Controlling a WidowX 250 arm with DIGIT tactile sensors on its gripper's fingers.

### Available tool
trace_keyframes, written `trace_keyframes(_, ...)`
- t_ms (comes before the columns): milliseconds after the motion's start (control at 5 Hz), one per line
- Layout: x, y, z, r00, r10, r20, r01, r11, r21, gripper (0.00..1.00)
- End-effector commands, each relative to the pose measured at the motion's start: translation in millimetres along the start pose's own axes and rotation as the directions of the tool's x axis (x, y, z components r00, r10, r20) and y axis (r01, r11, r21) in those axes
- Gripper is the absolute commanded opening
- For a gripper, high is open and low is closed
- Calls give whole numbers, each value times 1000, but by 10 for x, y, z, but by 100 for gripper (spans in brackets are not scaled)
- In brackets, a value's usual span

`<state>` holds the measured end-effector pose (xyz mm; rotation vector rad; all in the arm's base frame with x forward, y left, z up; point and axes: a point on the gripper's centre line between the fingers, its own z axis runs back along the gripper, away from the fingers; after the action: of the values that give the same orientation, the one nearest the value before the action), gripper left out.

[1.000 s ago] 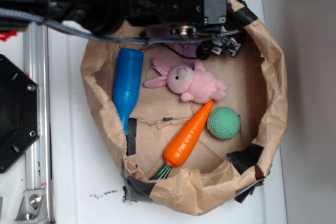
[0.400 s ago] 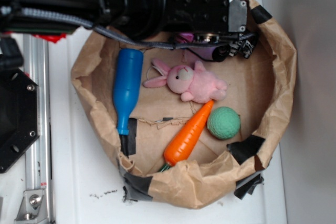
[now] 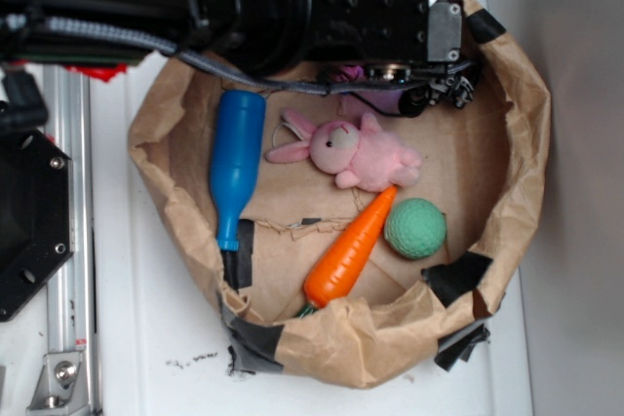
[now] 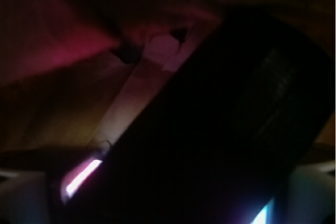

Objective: Grab the black box.

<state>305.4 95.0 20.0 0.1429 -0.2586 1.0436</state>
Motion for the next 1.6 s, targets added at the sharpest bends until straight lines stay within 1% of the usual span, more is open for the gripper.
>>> trace_keyframes(0,170,241,317,1000,8,22,-7,998,-67,0)
trace_keyframes(200,112,219,533,999,-29,35,33,990,-134,0)
trace_keyframes(400,-55,147,841,993,-113,28,116,964,-237,0)
trace_keyframes(600,-314,-7,1197,956,-291,24,284,907,-312,0)
trace_keyframes(800,-438,-74,1279,863,-506,-2,480,820,-313,0)
trace_keyframes(1000,-482,-28,1338,768,-640,37,625,735,-263,0)
trace_keyframes(1200,-422,162,1445,743,-666,-66,642,738,-206,0)
trace_keyframes(1400,-378,420,1623,776,-620,-117,598,782,-176,0)
